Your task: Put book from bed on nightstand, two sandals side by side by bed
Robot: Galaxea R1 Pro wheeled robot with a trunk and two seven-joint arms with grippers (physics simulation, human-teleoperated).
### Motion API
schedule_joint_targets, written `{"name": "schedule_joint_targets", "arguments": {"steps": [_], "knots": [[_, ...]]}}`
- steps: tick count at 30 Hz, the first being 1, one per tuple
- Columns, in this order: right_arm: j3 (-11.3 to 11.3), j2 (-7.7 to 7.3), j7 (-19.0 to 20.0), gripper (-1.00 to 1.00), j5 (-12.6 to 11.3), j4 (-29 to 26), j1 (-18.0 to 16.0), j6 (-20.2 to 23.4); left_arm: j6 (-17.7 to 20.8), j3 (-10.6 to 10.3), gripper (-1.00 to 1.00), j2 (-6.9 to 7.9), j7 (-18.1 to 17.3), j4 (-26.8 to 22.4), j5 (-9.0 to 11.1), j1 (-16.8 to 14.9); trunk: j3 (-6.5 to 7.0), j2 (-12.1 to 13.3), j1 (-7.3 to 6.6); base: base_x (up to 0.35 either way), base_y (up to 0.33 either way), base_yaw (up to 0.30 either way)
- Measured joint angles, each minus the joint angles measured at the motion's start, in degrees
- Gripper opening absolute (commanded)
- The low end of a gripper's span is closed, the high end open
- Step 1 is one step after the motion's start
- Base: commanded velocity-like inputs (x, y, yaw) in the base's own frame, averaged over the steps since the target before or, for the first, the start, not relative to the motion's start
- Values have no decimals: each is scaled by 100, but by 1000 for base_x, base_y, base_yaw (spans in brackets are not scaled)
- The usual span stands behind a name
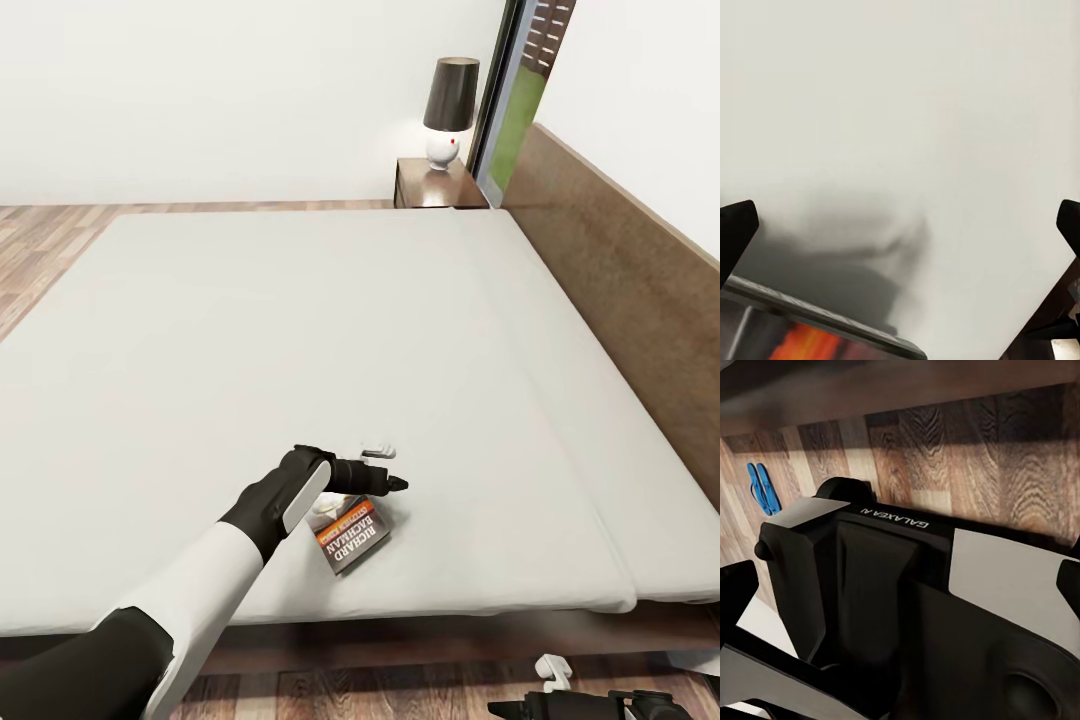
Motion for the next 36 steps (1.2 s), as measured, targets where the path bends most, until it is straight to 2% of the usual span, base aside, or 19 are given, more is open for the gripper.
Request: {"name": "schedule_joint_targets", "arguments": {"steps": [36], "knots": [[0,0,0,100,0,0,0,0,0,0,100,0,0,0,0,0,6,0,0,0,0,0]]}}
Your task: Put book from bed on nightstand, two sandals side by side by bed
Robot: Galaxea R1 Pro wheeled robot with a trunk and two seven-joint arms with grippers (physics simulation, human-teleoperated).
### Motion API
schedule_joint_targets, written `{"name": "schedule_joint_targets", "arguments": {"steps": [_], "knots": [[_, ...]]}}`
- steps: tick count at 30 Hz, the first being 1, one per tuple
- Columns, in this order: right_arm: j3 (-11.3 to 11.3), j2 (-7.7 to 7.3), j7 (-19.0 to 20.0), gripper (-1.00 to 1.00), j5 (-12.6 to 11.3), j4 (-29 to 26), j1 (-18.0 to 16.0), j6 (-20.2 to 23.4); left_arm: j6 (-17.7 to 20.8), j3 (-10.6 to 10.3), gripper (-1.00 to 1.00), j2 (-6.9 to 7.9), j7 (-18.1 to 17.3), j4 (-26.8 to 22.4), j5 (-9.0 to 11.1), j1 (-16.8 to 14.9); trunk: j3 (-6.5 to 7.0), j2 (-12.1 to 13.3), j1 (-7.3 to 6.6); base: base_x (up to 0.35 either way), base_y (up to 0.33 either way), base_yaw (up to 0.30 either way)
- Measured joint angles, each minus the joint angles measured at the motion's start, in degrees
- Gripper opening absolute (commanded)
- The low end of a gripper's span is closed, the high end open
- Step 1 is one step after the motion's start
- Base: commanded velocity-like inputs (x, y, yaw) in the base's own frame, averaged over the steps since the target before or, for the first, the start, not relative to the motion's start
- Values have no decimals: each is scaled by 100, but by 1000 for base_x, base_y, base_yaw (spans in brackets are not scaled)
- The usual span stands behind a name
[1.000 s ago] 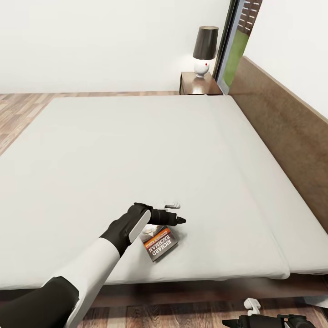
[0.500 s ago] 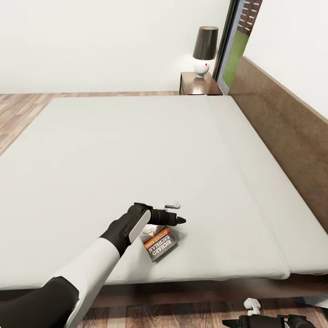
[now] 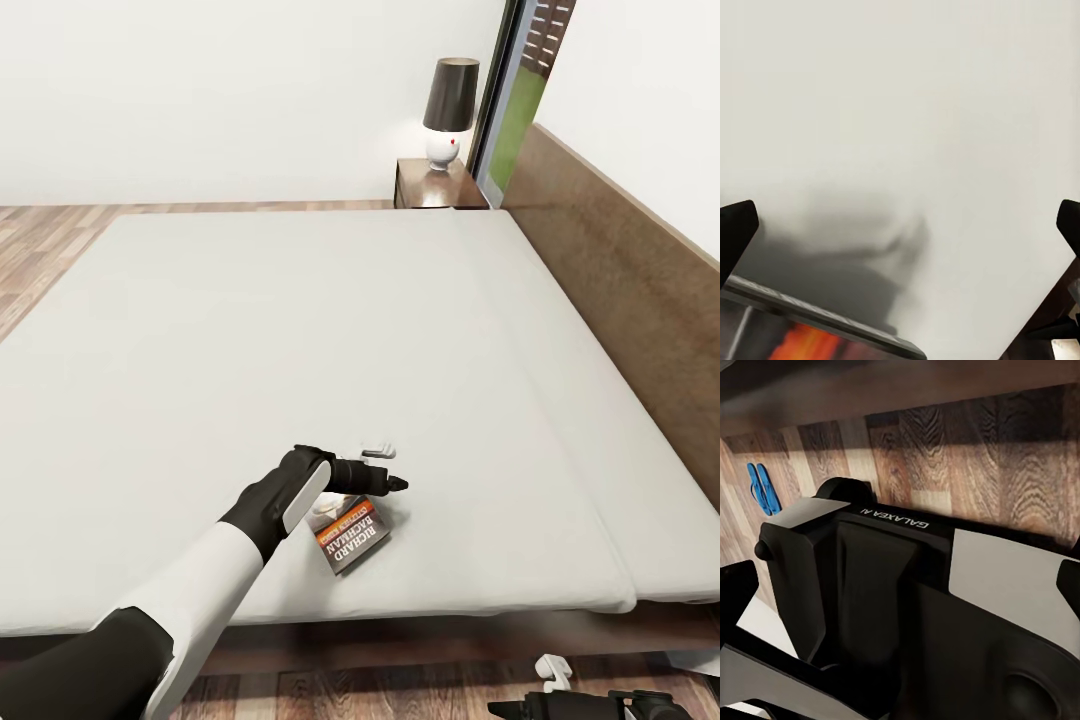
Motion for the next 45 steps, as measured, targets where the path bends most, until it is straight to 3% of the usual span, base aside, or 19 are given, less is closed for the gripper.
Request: {"name": "schedule_joint_targets", "arguments": {"steps": [45], "knots": [[0,0,0,100,0,1,0,0,1,0,100,0,-1,1,5,0,0,0,0,-51,0,0]]}}
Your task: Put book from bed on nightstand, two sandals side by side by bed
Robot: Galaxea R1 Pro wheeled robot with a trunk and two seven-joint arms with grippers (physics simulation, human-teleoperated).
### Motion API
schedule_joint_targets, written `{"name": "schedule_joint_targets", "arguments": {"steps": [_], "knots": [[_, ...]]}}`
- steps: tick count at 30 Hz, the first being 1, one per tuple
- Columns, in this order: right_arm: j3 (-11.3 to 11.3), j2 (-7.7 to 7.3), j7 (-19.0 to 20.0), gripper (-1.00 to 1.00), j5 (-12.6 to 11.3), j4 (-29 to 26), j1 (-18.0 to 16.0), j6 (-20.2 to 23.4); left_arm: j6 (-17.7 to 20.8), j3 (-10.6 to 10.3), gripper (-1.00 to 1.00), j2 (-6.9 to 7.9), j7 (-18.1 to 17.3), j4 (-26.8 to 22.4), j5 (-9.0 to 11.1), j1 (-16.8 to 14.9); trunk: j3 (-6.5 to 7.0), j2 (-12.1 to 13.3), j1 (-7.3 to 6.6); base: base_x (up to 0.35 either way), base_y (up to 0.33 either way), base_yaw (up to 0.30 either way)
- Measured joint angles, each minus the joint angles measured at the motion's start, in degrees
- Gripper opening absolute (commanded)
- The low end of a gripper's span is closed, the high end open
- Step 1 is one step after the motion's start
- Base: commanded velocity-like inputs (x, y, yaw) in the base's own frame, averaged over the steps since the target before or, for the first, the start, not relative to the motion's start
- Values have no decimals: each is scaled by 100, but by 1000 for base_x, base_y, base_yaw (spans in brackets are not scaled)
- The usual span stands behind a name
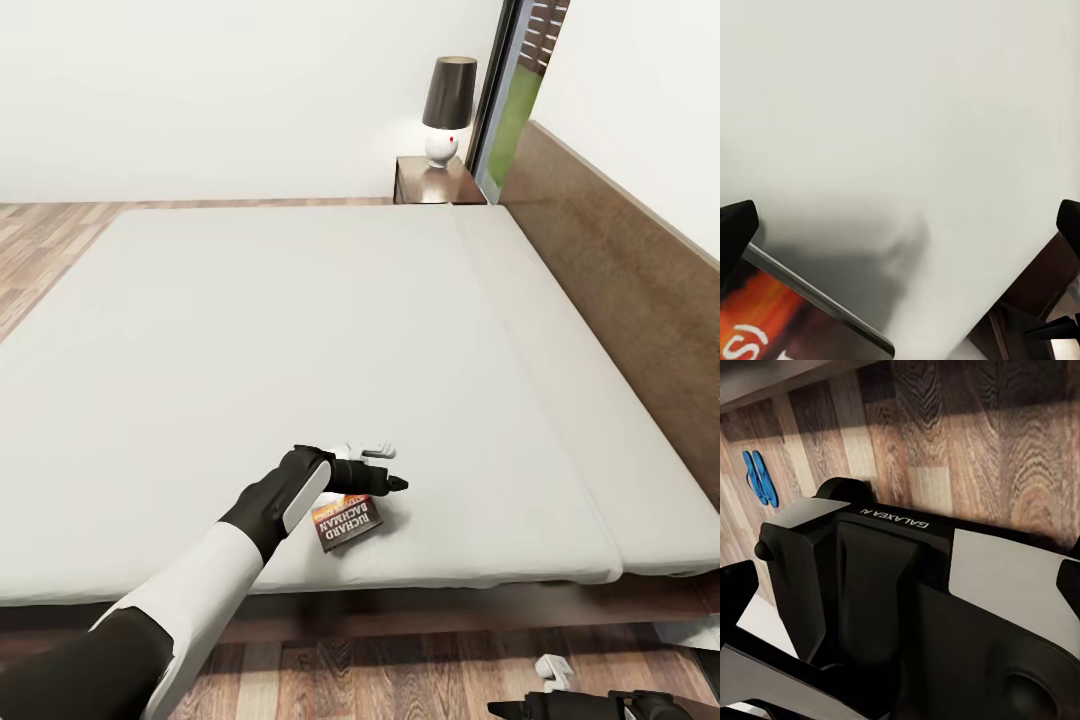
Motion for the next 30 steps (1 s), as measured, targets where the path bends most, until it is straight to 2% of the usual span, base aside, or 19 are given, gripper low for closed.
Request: {"name": "schedule_joint_targets", "arguments": {"steps": [21,30], "knots": [[0,0,0,100,0,-2,0,0,0,1,100,0,0,0,-1,0,0,0,0,0,0,0],[0,0,0,100,0,-1,0,0,-1,0,100,0,0,0,-5,0,0,0,0,-85,0,0]]}}
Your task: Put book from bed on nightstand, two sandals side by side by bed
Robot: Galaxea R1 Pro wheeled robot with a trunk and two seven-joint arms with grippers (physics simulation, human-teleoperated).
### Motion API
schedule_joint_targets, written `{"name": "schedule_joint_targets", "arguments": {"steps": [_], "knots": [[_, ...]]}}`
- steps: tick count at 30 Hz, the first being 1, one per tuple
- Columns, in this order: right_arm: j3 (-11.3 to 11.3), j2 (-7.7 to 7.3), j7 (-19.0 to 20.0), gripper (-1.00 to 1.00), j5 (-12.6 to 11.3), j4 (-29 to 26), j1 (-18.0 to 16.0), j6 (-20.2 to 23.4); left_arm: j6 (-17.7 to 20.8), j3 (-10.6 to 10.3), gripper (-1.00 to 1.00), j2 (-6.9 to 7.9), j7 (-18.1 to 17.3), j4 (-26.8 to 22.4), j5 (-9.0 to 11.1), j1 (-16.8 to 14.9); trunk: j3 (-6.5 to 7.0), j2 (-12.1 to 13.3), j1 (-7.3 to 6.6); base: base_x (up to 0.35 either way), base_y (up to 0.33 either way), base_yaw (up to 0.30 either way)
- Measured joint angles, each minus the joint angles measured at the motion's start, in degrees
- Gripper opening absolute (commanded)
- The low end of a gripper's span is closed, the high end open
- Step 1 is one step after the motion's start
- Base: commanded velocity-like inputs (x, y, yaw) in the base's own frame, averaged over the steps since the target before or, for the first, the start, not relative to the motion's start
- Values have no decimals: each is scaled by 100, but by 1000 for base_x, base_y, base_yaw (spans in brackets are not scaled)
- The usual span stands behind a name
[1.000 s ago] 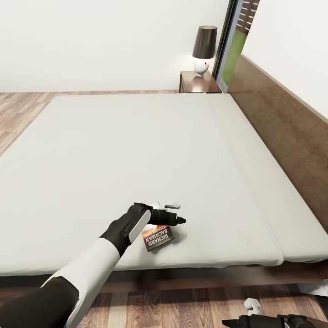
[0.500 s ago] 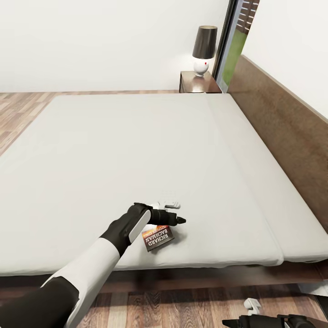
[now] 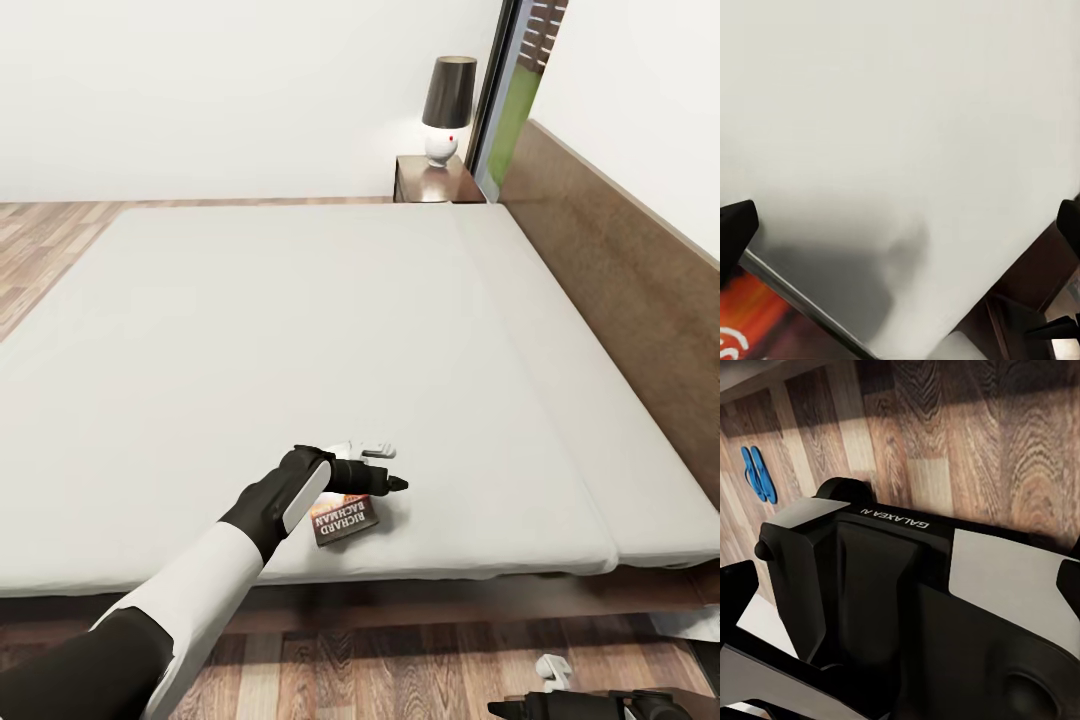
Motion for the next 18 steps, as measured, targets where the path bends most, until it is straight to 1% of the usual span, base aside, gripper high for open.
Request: {"name": "schedule_joint_targets", "arguments": {"steps": [7,12,18], "knots": [[0,0,0,100,0,-1,0,0,0,0,100,0,0,0,0,0,0,0,0,-5,0,0],[0,0,0,100,0,0,0,0,0,6,100,0,0,0,1,0,0,0,1,-107,0,0],[0,0,0,100,0,1,-1,0,0,8,100,0,0,0,2,0,0,0,0,-18,0,0]]}}
